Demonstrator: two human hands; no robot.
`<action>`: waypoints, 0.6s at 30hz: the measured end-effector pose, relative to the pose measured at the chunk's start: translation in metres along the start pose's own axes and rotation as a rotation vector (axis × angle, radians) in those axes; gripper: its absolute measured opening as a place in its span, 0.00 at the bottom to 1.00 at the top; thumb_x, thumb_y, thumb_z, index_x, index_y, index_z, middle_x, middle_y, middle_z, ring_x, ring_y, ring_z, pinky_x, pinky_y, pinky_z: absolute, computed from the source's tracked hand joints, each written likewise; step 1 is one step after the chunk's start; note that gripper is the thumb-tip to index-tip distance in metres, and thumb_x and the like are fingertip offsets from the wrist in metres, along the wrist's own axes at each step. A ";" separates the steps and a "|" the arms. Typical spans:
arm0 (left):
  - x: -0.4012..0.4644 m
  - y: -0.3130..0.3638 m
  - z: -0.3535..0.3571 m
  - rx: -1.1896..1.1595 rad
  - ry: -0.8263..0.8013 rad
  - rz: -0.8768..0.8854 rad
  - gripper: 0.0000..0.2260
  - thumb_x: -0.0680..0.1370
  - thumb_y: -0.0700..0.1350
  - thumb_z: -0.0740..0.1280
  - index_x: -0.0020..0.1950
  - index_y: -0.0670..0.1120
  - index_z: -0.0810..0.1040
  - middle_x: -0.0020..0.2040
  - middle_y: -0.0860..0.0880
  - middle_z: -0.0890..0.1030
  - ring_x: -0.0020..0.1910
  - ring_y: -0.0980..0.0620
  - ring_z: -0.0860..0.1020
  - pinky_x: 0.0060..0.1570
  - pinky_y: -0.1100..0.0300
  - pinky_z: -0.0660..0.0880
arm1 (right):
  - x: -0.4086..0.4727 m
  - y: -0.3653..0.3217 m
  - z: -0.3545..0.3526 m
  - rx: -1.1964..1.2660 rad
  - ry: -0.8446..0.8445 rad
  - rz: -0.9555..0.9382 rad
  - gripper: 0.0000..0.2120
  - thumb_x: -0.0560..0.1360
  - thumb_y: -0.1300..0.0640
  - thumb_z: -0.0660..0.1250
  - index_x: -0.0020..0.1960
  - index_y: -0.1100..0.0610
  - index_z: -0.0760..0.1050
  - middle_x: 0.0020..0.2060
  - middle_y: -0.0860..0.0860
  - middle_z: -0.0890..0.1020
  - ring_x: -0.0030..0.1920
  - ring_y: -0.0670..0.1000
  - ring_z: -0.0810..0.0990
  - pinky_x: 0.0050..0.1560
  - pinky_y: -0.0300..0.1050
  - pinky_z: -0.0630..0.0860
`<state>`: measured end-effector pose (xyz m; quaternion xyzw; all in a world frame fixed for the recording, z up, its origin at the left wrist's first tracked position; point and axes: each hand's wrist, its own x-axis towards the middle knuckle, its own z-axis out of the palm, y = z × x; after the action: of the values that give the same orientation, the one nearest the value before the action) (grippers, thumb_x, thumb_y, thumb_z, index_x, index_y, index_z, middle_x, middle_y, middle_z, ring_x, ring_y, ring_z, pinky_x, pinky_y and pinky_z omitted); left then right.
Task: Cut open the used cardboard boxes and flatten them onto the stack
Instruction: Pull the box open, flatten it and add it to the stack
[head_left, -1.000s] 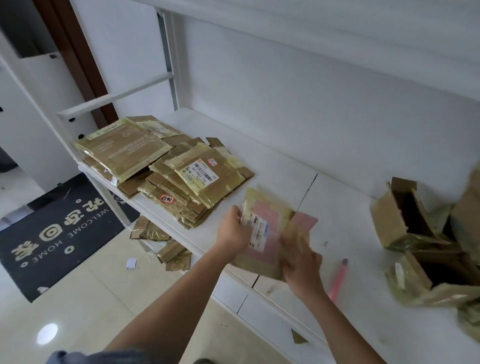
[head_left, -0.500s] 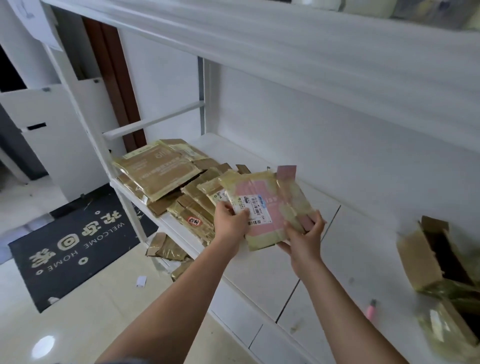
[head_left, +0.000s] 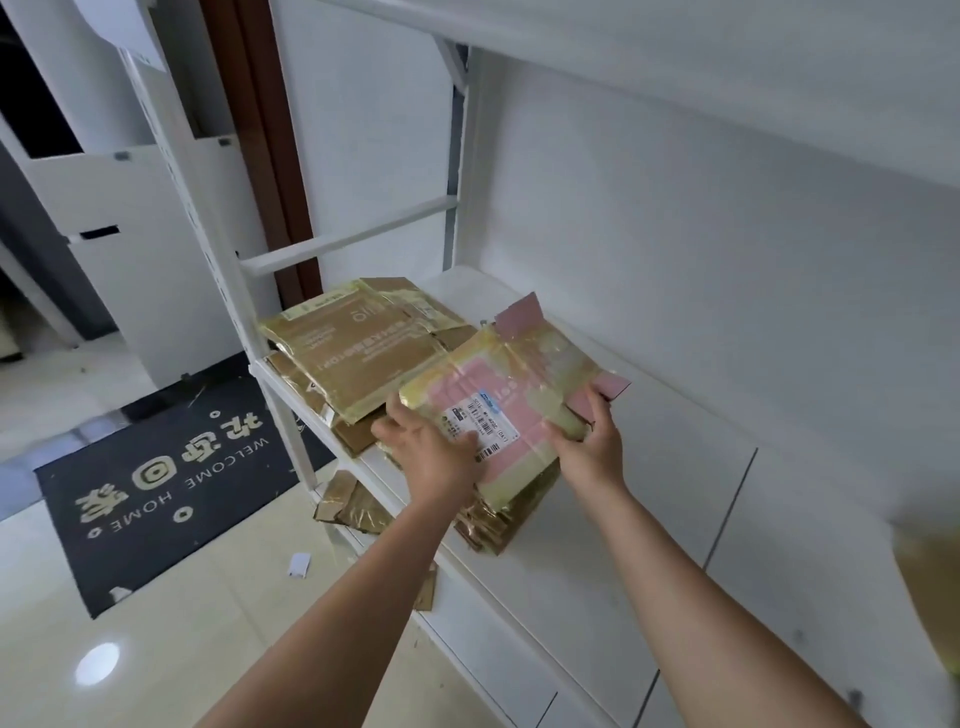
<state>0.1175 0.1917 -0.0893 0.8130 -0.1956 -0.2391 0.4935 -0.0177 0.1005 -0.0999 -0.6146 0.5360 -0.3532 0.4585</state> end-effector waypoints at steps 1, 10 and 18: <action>0.004 -0.002 -0.003 0.178 0.033 0.118 0.46 0.73 0.44 0.75 0.78 0.51 0.46 0.74 0.46 0.52 0.73 0.43 0.57 0.70 0.56 0.59 | 0.003 0.000 0.004 -0.023 -0.032 0.018 0.36 0.75 0.59 0.73 0.78 0.52 0.60 0.75 0.50 0.66 0.74 0.50 0.65 0.72 0.43 0.64; 0.051 -0.033 -0.005 0.826 -0.471 0.450 0.35 0.79 0.59 0.60 0.80 0.54 0.44 0.79 0.46 0.35 0.76 0.36 0.37 0.72 0.40 0.43 | 0.011 0.008 0.026 -0.953 0.010 -0.413 0.27 0.80 0.51 0.64 0.77 0.51 0.62 0.76 0.57 0.58 0.73 0.60 0.59 0.73 0.56 0.61; 0.060 -0.047 0.003 0.931 -0.488 0.443 0.35 0.78 0.65 0.53 0.80 0.54 0.44 0.79 0.48 0.37 0.76 0.40 0.36 0.73 0.41 0.46 | 0.037 0.035 0.038 -1.027 -0.358 -0.253 0.27 0.83 0.45 0.52 0.80 0.49 0.54 0.80 0.54 0.54 0.79 0.56 0.51 0.78 0.56 0.49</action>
<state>0.1688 0.1769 -0.1443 0.8056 -0.5545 -0.1992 0.0622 0.0124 0.0714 -0.1477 -0.8691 0.4750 0.0108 0.1380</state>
